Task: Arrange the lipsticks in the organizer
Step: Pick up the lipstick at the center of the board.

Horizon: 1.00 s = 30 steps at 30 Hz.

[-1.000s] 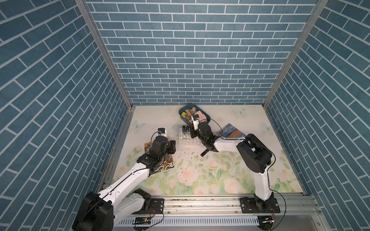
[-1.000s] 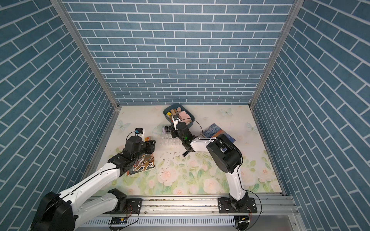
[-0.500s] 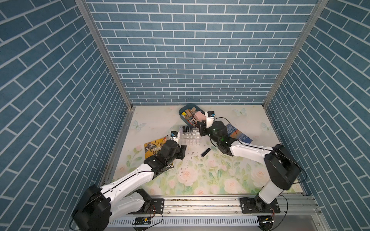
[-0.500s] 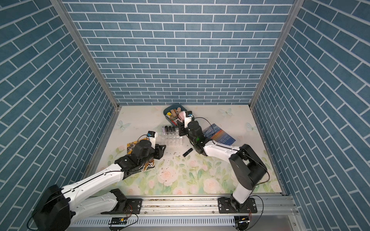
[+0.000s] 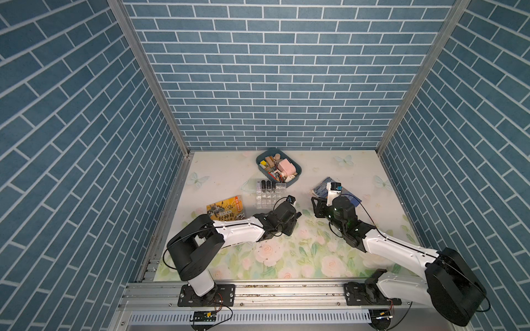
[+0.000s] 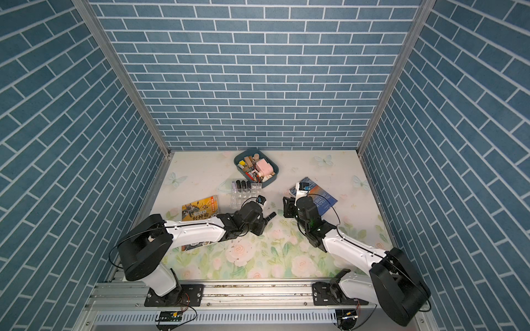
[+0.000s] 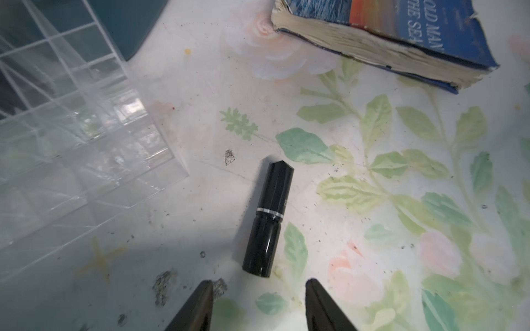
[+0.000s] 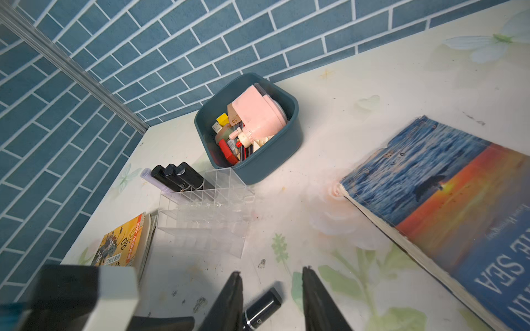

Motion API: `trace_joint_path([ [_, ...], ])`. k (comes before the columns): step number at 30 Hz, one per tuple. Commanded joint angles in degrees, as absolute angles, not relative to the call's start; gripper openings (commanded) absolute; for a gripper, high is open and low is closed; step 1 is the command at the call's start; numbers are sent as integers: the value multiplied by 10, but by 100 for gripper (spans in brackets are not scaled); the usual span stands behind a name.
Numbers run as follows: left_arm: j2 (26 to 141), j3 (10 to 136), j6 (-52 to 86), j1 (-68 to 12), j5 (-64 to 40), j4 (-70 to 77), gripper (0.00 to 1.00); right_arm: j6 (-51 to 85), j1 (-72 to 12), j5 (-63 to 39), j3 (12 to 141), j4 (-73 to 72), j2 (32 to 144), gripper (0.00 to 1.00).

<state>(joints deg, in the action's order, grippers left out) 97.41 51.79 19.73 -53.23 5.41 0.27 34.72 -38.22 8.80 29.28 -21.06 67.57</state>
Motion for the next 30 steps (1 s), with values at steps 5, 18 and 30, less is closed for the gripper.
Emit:
trace_joint_path([
  [5,1037,573,155,-539,53,-41,50,335,-373,122,290,-186,629,37],
  [18,1084,600,128,-572,140,-86,26,346,-371,97,285,-191,631,34],
  [30,866,435,108,-515,-40,113,13,439,-375,-87,344,-92,645,48],
])
